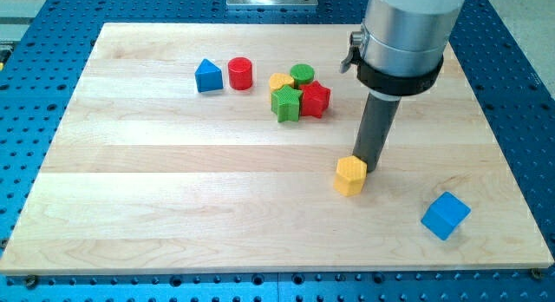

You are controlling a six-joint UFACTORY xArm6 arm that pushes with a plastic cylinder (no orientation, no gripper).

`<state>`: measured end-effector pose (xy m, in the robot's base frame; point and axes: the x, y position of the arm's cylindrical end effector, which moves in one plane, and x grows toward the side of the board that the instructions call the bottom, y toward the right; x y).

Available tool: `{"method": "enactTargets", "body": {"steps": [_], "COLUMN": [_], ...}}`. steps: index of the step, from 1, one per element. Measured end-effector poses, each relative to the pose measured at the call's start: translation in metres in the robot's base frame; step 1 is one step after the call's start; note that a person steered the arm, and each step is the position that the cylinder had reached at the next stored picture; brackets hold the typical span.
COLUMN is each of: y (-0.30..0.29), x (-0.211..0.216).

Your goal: Push the cube into the red circle

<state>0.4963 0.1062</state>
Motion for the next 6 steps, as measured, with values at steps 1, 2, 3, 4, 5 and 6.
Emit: {"method": "enactTargets", "body": {"steps": [1, 2, 3, 4, 5, 6], "y": [-0.064, -0.068, -0.007, 0.018, -0.041, -0.140], "x": [-0.010, 0.005, 0.019, 0.019, 0.012, 0.008]}}
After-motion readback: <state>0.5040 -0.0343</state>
